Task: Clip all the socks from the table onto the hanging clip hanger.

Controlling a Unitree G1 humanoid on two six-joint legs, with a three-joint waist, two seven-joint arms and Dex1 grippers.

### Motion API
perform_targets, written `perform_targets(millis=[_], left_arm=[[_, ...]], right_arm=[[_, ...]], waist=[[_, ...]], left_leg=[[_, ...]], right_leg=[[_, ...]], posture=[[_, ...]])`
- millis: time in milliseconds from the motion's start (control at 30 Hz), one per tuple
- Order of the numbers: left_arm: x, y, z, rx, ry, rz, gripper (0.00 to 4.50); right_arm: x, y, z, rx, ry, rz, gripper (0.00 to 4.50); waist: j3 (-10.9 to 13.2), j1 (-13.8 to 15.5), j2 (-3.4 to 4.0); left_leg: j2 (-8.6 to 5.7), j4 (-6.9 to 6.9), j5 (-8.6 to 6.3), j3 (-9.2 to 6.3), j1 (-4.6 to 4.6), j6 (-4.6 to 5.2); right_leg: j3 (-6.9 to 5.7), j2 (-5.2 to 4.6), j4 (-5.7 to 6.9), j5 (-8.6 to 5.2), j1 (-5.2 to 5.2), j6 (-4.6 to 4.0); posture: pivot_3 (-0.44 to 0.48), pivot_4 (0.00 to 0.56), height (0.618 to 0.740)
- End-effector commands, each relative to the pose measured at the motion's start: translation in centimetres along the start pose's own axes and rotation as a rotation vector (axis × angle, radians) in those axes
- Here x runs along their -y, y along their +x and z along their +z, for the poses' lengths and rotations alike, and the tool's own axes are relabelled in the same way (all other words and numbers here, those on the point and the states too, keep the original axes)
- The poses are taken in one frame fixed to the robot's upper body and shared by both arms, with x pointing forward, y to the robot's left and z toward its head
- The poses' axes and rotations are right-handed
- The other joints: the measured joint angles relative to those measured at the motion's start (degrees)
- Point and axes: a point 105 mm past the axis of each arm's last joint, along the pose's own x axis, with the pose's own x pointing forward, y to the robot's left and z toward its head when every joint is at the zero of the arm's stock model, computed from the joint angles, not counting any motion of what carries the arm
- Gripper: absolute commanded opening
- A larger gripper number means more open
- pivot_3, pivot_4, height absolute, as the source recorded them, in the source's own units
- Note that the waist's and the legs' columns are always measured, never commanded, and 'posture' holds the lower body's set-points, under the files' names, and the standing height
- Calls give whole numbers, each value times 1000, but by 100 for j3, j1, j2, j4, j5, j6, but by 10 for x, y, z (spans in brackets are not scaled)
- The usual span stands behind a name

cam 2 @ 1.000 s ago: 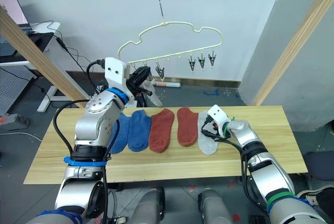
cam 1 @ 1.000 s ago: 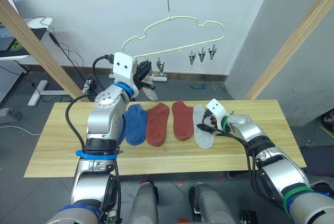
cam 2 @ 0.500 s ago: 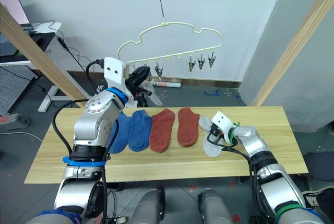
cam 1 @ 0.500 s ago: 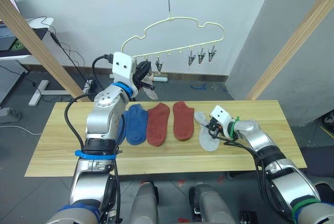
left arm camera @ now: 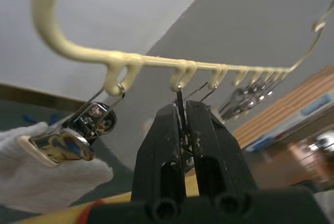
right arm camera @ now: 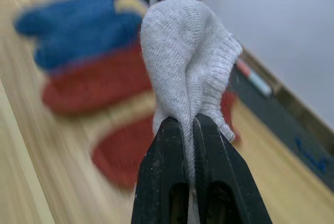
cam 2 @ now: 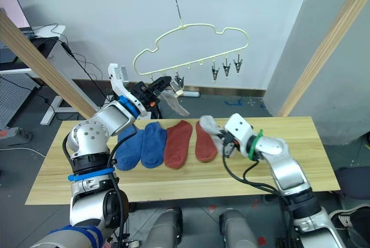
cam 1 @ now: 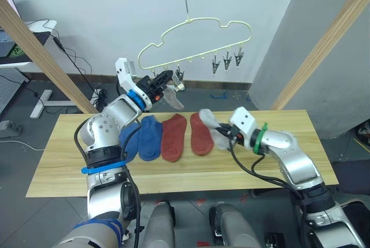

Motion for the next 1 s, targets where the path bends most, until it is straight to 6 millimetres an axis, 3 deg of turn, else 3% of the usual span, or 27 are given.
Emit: perform_targets(millis=[33,533,833,867,1000], left_arm=[[2,0,-5,-42,-30,-4,0],[8,-2,-10,-43,-33,-12,0],[7,-7,-7,-24,43,-1,0],[7,-7,-8,-24,38,-3,595],[7,-10,-8,-31,53,0,1847]], right_arm=[[2,8,34,87,-14,-40,23],[3,41,67,174,2,-52,23],[2,43,71,191,5,-36,23],[1,43,71,192,8,-31,0],[-5,44,72,203,43,-8,0]], waist=[[0,10,0],[0,14,0],[0,32,0],[0,28,0],[0,33,0]], left_leg=[[-2,1,0,1,-2,0],[2,-9,0,1,-3,-1],[1,-21,-1,3,-5,-1],[1,-23,-1,3,-4,-1],[2,-26,0,2,-5,-2]], right_leg=[[1,-2,-2,0,0,0],[-1,-2,-4,0,-5,-1],[-1,-4,-10,1,-8,-1],[-1,-4,-10,1,-8,-2],[-2,-3,-10,1,-12,-2]], posture=[[23,222,740],[44,222,740],[55,222,740],[57,221,740],[63,216,740]])
